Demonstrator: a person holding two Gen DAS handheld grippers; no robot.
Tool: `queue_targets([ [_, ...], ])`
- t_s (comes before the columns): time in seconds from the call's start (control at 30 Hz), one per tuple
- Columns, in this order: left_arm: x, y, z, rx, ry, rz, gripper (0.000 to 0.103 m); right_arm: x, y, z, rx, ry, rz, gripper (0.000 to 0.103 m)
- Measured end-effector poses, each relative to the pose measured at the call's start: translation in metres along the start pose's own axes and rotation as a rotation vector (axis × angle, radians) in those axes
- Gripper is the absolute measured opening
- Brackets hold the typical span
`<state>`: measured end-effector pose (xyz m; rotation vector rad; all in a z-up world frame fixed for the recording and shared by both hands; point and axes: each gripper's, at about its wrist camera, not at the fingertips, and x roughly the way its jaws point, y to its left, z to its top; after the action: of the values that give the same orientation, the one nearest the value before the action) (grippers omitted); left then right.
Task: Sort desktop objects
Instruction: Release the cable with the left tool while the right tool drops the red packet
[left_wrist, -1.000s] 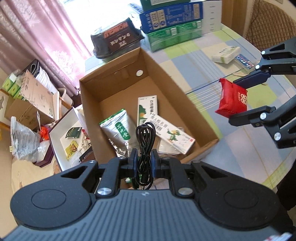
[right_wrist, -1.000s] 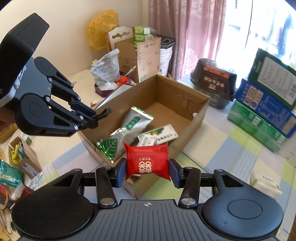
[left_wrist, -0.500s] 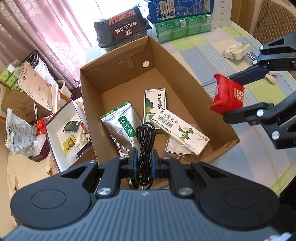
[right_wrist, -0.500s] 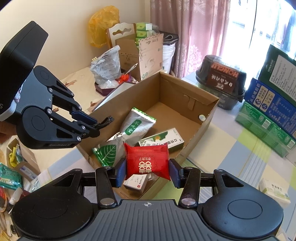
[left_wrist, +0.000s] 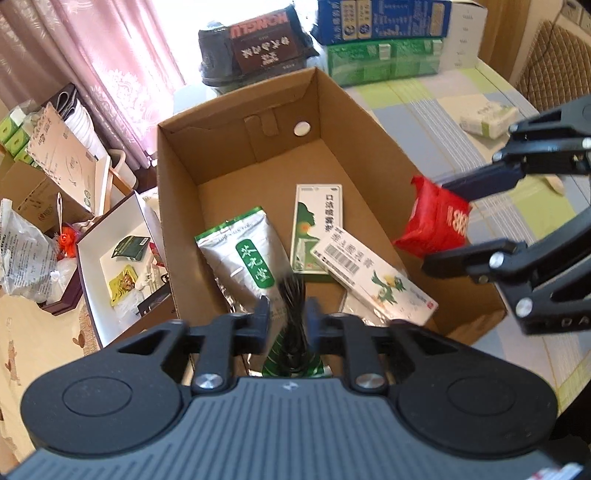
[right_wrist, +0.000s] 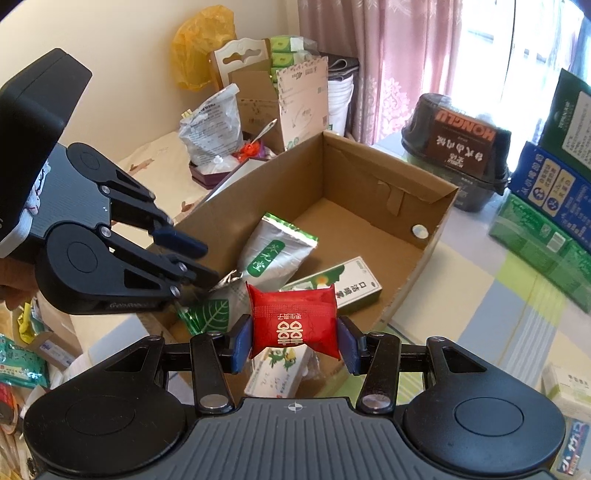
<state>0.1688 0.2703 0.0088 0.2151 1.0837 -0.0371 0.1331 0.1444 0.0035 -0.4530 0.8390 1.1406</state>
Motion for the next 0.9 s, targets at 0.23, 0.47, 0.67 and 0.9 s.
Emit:
queue_targets([
  [0.23, 0.002, 0.015, -0.005, -0.021, -0.015, 0.027, 0.029, 0.016, -0.001, 0.002, 0.040, -0.019, 0.046, 0.048],
  [0.47, -0.002, 0.024, -0.013, -0.039, -0.017, 0.029, 0.036, 0.009, -0.009, 0.000, 0.068, -0.060, 0.030, 0.072],
  [0.67, -0.010, 0.016, -0.015, -0.064, -0.035, 0.019, 0.056, -0.016, -0.026, -0.011, 0.119, -0.082, 0.008, 0.078],
  [0.9, -0.028, -0.016, -0.007, -0.033, -0.066, -0.005, 0.073, -0.059, -0.047, -0.038, 0.180, -0.098, -0.053, 0.091],
])
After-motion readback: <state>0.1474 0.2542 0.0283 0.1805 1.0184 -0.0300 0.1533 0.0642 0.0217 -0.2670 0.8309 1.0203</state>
